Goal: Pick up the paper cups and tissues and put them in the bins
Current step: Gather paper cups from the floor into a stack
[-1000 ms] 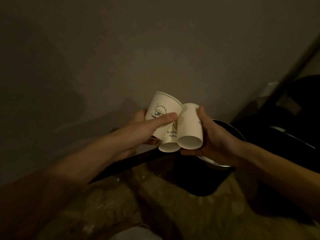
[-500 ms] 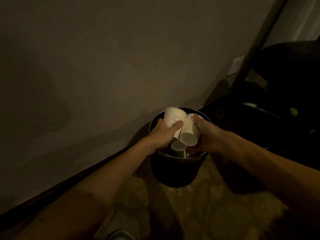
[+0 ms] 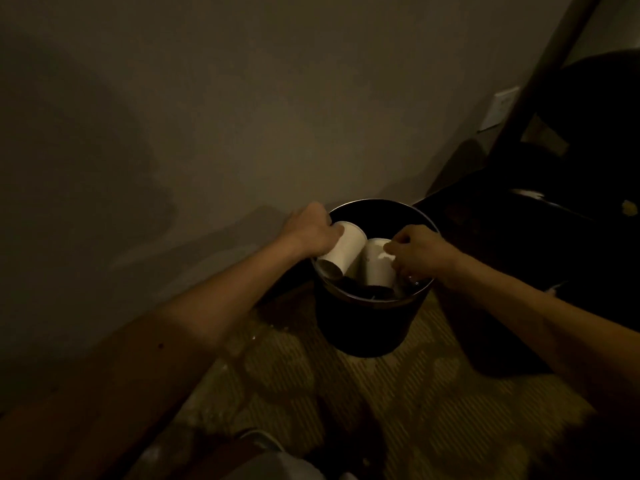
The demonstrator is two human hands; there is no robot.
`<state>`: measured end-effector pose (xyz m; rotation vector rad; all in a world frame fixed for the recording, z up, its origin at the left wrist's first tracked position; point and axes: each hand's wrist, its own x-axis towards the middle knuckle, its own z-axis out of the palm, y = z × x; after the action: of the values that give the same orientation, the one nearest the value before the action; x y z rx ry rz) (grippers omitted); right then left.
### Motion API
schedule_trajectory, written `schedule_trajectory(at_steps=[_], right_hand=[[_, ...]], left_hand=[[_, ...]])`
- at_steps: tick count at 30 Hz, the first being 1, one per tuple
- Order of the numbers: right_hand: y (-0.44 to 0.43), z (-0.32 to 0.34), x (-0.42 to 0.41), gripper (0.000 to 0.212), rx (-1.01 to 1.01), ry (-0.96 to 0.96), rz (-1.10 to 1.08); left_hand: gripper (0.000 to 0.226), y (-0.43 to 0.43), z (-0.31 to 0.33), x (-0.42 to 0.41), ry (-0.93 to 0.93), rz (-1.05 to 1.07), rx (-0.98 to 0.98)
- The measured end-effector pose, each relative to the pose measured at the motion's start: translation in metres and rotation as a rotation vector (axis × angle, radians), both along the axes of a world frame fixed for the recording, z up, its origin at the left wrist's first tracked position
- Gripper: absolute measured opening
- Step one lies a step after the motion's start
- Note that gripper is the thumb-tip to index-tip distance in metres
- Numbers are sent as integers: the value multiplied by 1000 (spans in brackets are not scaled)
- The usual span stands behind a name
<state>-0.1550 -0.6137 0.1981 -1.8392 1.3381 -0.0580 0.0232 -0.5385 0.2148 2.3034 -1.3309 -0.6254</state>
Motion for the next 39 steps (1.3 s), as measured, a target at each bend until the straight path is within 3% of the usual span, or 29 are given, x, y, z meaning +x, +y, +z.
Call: schedule_trajectory(at_steps=[3,6,10,15,19,22,25,31,39], right_hand=[[31,13,8,13,-196,-91,127],[71,34,34,11,-246,-268,267],[141,68,85,15,-168,-471,559],[245,106,163,11,-49,-649,979],[338,124,231,24,-70,-623,1292],[418,123,275,24,-105,-500,1533],[499,106,305,25,-145,-355,1727],[610,23,331,28,-73,-22,1938],[710,-138,340,33,131,152,1941]], left_hand=[[32,23,42,17,-82,-45,-48],[37,63,88,32,-293,-103,-78],[37,156,147,55,-517,-137,-47],[22,319,200,83,-692,-59,165],[20,464,199,99,-751,119,263],[15,563,171,110,-627,342,482],[21,647,125,111,-496,501,582],[13,750,-1,112,-91,756,417],[7,811,-149,102,134,1040,349]])
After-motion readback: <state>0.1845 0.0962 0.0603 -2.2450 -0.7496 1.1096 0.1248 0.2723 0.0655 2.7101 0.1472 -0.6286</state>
